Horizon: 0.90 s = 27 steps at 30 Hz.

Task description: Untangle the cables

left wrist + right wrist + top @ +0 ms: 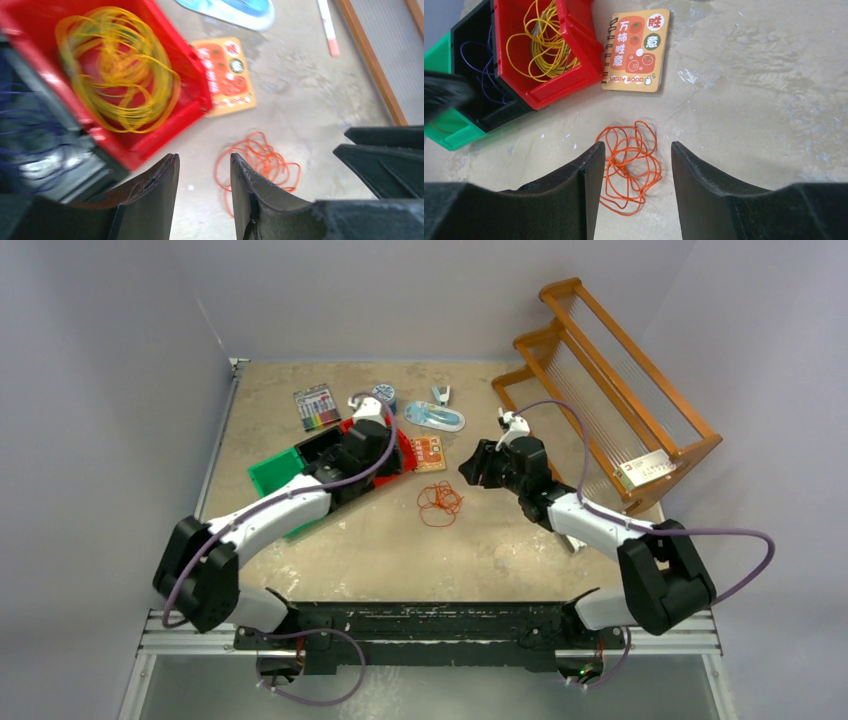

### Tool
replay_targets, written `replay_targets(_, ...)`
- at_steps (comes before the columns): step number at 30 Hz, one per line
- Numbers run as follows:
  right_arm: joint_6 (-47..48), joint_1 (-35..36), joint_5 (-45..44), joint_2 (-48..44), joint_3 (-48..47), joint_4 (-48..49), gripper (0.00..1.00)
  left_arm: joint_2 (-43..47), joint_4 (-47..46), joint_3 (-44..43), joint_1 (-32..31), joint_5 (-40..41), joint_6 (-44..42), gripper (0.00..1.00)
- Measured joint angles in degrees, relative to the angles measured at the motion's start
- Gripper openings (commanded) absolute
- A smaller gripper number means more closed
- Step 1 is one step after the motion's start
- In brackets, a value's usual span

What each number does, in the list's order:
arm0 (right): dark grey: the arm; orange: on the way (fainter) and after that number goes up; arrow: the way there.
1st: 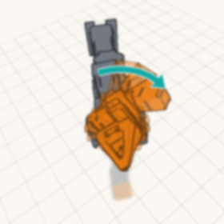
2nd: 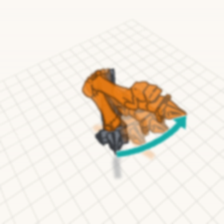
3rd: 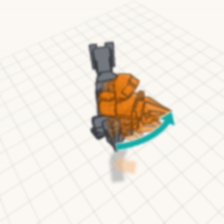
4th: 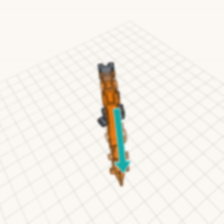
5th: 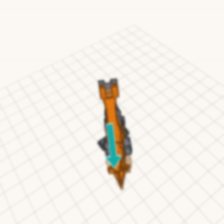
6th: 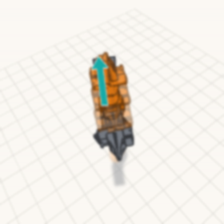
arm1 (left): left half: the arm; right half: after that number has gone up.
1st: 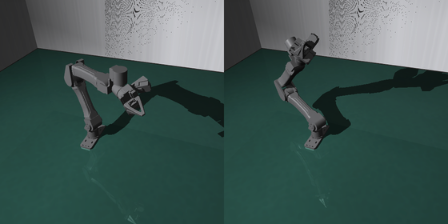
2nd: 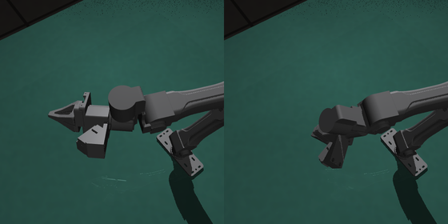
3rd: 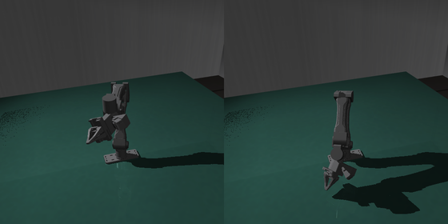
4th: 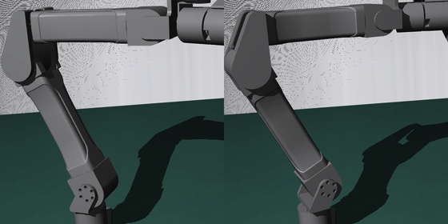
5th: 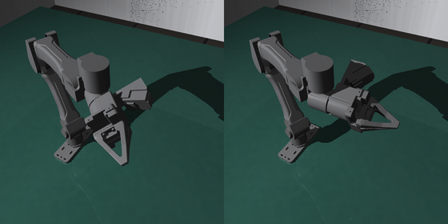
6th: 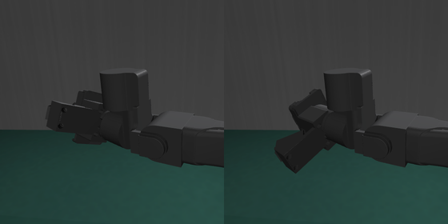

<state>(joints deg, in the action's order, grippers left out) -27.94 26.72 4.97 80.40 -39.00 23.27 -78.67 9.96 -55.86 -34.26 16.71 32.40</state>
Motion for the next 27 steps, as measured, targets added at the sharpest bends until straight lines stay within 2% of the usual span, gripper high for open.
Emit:
replay_targets(4,-1.0,-0.5,-0.9,-2.3,0.7,-1.7,0.54,-6.9,-6.5,0.6,-3.7,-3.5,4.1,0.40)
replay_targets(12,-1.9,-0.5,1.1,-2.3,3.1,-1.8,0.54,-17.4,-15.2,0.7,-6.8,-6.6,7.6,0.39)
replay_targets(21,-1.1,-0.5,2.9,-1.6,3.1,-1.7,0.54,-20.4,-17.2,0.6,-7.5,-5.9,9.6,0.38)
replay_targets(27,-1.2,-0.5,3.1,-1.7,3.1,-1.7,0.54,-22.1,-15.4,-3.3,-7.5,-5.5,14.8,0.37)
